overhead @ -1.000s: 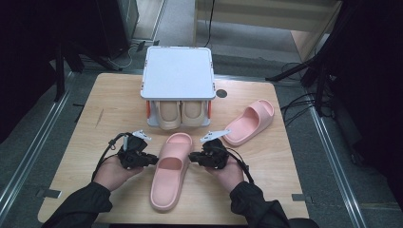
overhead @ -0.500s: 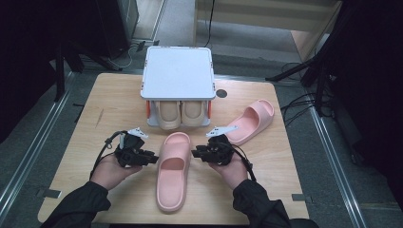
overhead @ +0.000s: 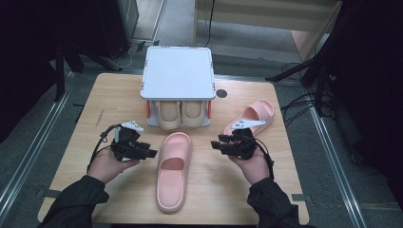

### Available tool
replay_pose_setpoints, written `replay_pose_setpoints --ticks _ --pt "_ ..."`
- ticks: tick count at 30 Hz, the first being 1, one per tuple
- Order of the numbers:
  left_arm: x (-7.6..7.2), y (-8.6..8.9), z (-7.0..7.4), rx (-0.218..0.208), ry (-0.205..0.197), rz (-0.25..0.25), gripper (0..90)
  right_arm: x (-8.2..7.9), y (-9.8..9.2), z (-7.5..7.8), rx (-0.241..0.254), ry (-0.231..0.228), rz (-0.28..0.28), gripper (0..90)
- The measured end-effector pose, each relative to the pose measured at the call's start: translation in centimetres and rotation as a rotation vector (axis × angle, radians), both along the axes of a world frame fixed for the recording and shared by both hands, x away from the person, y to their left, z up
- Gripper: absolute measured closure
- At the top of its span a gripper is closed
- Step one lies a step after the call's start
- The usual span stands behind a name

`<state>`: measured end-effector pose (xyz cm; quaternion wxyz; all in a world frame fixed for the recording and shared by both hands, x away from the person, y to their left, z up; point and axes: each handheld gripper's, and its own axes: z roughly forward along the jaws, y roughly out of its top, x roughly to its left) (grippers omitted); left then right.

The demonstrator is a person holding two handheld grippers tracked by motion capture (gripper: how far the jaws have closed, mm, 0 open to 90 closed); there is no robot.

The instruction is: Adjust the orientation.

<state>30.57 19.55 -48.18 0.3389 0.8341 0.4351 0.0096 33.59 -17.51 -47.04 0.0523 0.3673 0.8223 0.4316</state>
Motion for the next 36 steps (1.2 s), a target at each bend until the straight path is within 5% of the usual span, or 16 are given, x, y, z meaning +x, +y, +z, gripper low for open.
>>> replay_pose_setpoints --ticks 13,20,31,36 --pt "0.0 0.4 0.1 -0.014 -0.016 -0.001 48.6 1.7 -5.8 0.7 -0.005 -0.019 -0.163 47.4" --pt "-0.2 0.9 0.4 -0.037 -0.024 0.019 48.3 3.2 -9.4 0.1 0.011 0.012 -0.285 42.2" --pt "-0.4 0.9 0.2 -0.035 -0.017 0.02 48.2 6.1 -12.0 -1.7 -0.036 0.039 -0.452 34.1" --pt "-0.6 0.8 0.2 -0.032 -0.018 0.019 48.3 7.7 -12.5 -2.8 -0.032 0.091 -0.537 30.6"
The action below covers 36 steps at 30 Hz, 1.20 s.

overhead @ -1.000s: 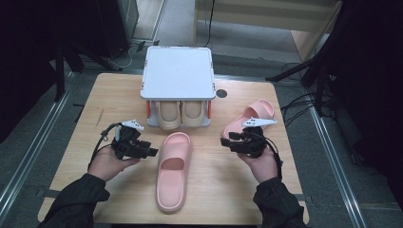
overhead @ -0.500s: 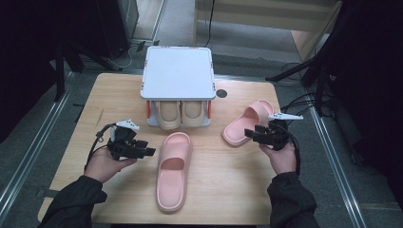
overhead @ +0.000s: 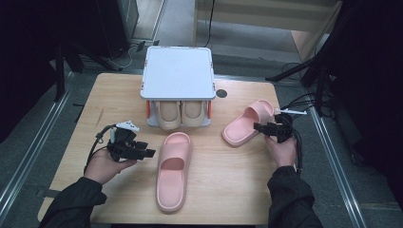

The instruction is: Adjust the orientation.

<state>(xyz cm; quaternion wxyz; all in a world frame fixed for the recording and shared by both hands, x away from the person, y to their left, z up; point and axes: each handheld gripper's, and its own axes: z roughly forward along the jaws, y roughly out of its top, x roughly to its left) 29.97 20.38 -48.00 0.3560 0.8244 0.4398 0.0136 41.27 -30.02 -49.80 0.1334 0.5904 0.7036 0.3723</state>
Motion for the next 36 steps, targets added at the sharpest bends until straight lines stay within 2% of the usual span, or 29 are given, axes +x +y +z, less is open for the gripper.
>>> replay_pose_setpoints --ticks 3,8,12,15,18,27,31,36 --pt "0.0 0.0 0.0 -0.001 0.0 0.0 48.3 0.8 0.0 -0.6 0.026 0.022 -0.029 30.0" --pt "0.0 -0.1 0.0 -0.005 0.0 0.0 48.3 1.6 0.8 -0.8 -0.019 0.025 -0.051 31.6" --pt "0.1 -0.3 -0.1 -0.002 0.003 -0.008 48.4 1.7 0.8 -0.9 -0.053 0.016 -0.06 45.1" --pt "0.0 -0.3 -0.2 0.004 0.006 -0.015 48.6 1.8 0.2 -1.0 -0.034 0.028 -0.054 47.7" --pt "-0.1 -0.2 -0.3 0.001 0.01 -0.011 48.9 1.7 0.0 -0.9 -0.015 0.033 -0.047 56.5" --pt "-0.1 -0.1 -0.3 -0.011 0.018 -0.014 53.7 1.3 0.8 -0.4 -0.058 0.036 -0.007 73.2" --pt "0.0 0.1 -0.3 -0.015 0.023 -0.017 56.9 1.2 1.1 -0.2 -0.059 0.051 0.001 79.2" --pt "0.2 0.1 -0.4 -0.012 0.028 -0.015 59.0 0.8 1.5 0.0 -0.101 0.055 0.021 85.2"
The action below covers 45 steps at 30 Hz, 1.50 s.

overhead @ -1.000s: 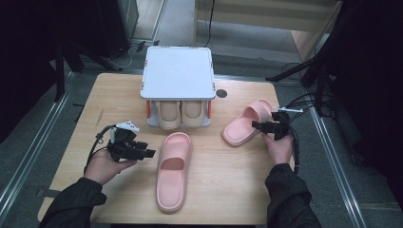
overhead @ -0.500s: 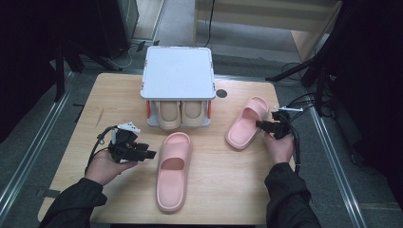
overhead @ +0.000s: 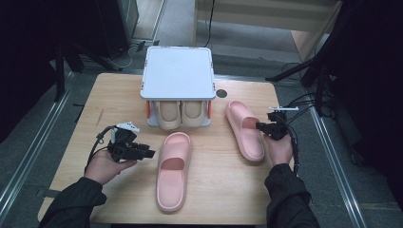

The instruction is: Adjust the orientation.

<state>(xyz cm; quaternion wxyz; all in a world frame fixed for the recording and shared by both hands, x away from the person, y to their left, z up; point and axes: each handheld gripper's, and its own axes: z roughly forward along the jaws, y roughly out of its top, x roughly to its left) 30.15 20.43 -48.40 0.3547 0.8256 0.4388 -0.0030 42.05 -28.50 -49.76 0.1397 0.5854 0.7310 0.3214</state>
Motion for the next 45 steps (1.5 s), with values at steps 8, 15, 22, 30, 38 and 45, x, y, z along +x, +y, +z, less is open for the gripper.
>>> replay_pose_setpoints --ticks 8,15,22,30,38,45 --pt "0.2 -0.1 0.0 -0.003 -0.002 -0.002 61.0 -1.2 0.4 0.8 -0.025 0.003 0.03 85.8" --pt "0.2 -0.1 0.1 -0.006 -0.016 -0.001 64.4 -3.6 0.7 2.2 -0.029 -0.018 0.072 85.6" --pt "0.0 -0.2 0.2 0.004 -0.03 -0.007 72.7 -7.1 2.3 2.8 -0.029 -0.005 0.149 85.3" --pt "-0.3 -0.9 -0.1 0.016 -0.038 -0.03 73.3 -9.8 5.4 2.6 -0.047 0.009 0.246 84.9" --pt "-0.3 -1.0 -0.6 0.023 -0.043 -0.047 71.7 -10.2 8.0 1.3 -0.112 0.047 0.323 83.8" --pt "-0.2 -1.3 -1.1 0.025 -0.031 -0.052 70.9 -10.5 9.3 1.1 -0.133 0.041 0.367 80.8"
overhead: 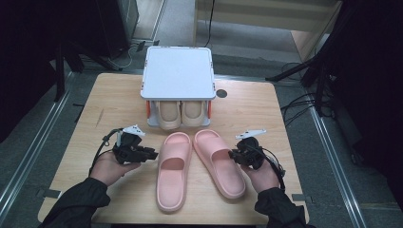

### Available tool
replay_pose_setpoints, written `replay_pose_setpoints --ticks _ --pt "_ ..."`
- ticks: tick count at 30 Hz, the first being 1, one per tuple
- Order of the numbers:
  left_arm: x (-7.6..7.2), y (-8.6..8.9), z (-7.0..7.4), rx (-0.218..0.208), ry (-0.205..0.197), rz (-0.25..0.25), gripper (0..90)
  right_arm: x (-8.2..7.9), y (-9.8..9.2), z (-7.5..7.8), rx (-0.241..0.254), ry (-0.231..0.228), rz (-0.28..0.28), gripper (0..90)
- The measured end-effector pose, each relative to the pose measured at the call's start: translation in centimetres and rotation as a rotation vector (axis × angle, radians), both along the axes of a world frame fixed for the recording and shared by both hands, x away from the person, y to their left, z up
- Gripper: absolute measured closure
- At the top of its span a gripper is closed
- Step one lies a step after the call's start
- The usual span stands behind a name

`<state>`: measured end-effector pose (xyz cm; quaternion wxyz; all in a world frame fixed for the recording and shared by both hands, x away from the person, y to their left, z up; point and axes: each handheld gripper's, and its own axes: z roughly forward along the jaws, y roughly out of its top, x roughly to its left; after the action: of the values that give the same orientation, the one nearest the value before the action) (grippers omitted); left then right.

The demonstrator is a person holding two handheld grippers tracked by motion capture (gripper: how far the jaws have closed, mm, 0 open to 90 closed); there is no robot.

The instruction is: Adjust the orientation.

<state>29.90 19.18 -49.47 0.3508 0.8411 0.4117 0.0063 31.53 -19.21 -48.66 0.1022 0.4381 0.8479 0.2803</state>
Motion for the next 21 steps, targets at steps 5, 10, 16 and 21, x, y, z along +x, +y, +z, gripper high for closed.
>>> replay_pose_setpoints --ticks 5,10,16,21 --pt "0.0 -0.1 -0.1 0.005 -0.005 -0.006 70.5 -0.3 0.6 0.0 0.008 -0.003 0.031 77.0" --pt "-0.3 0.2 -0.1 0.003 -0.022 -0.005 70.1 -0.3 -0.5 1.3 0.112 -0.052 0.079 61.3" --pt "-0.5 0.2 -0.4 0.023 -0.011 -0.022 70.2 0.1 -2.6 2.2 0.219 -0.063 0.063 77.7" --pt "-0.5 -0.1 -0.7 0.037 -0.002 -0.037 70.4 1.3 -2.6 0.4 0.096 -0.008 0.028 78.5"
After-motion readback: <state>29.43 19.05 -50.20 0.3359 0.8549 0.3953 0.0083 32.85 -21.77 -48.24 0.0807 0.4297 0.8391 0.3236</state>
